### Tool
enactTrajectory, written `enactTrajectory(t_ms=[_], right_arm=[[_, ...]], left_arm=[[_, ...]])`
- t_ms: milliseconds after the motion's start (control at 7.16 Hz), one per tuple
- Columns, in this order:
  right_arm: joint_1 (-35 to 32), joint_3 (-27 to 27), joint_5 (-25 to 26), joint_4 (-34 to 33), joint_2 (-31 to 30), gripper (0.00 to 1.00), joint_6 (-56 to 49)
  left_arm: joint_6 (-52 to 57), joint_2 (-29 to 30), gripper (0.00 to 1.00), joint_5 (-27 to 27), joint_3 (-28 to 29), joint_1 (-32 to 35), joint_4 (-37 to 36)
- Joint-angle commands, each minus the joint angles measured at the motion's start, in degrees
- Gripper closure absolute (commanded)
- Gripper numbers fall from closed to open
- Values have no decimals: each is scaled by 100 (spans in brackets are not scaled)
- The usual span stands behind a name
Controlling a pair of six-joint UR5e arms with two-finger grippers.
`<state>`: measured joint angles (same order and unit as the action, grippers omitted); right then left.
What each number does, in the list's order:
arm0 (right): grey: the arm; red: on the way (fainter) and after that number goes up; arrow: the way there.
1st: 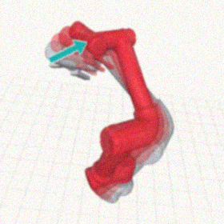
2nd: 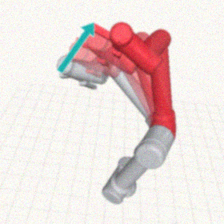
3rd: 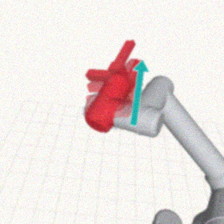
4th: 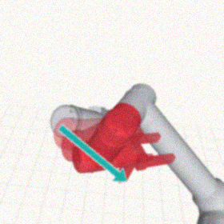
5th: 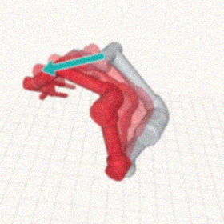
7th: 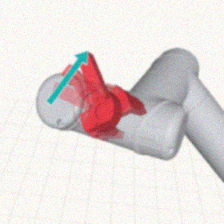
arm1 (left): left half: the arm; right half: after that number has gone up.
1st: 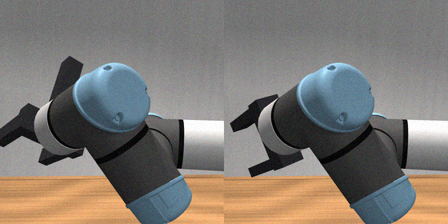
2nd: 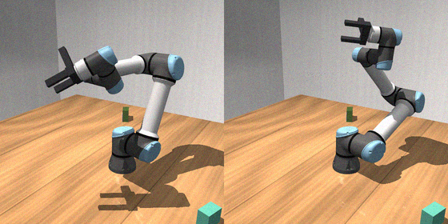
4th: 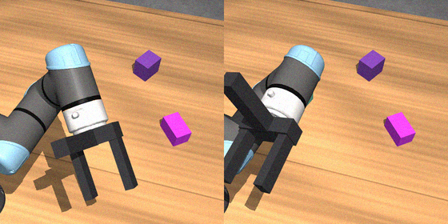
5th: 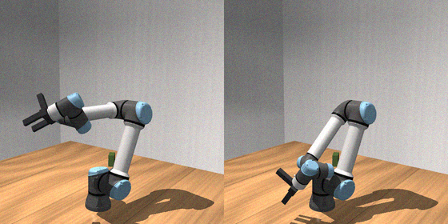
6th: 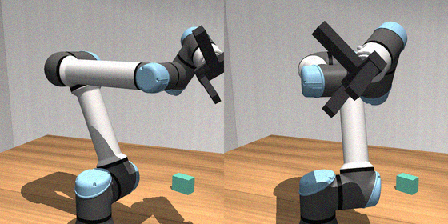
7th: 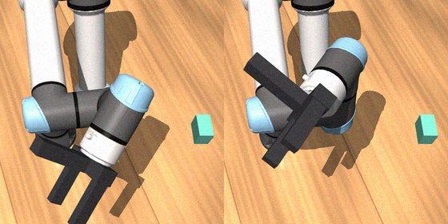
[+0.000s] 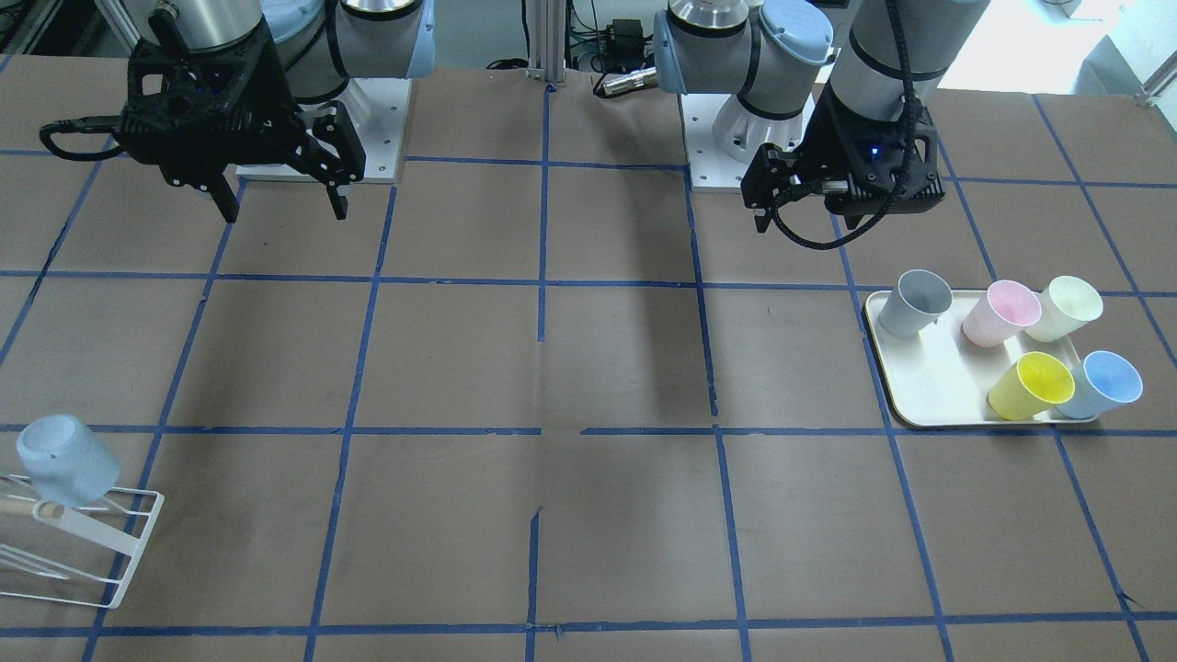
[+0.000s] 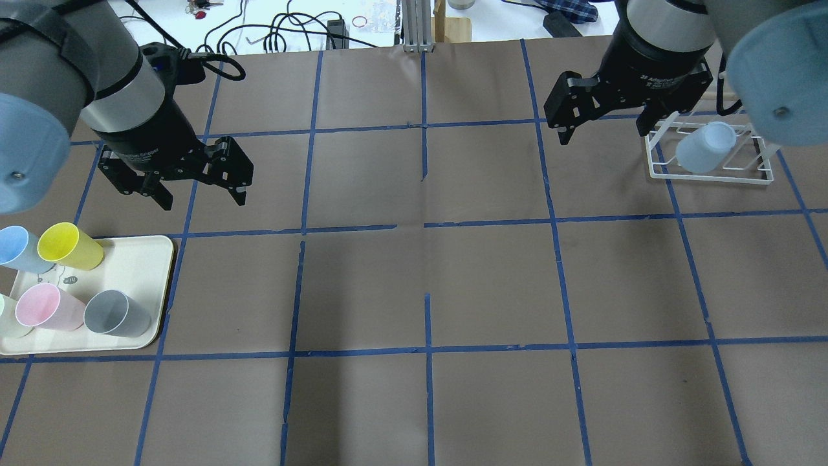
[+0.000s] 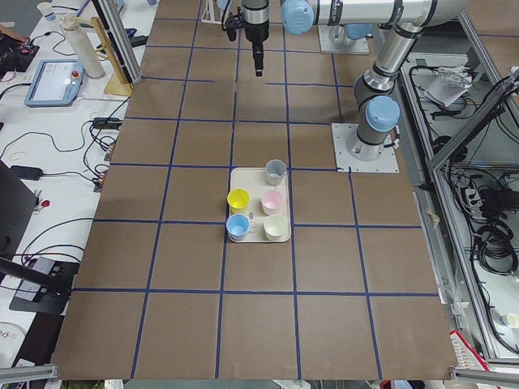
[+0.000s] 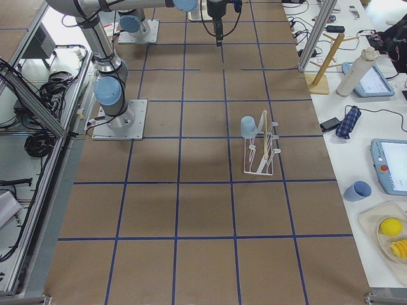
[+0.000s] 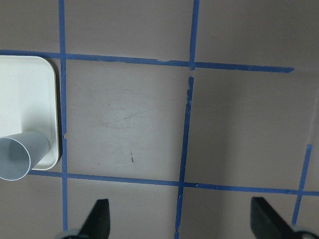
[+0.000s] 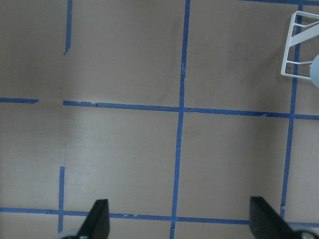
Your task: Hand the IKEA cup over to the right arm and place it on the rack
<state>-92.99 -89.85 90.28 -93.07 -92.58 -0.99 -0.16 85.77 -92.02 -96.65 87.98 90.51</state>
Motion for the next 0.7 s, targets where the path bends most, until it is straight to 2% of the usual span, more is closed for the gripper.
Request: enactTrajectory(t_ms=[0,559], right_arm=[[0,2,-20,-18,-6,0,28],[0,3,-20,-9,-6,0,19]], left_arm=[[78,-7,0,0,-3,0,-7],[69,10,0,8,-20,0,-86]])
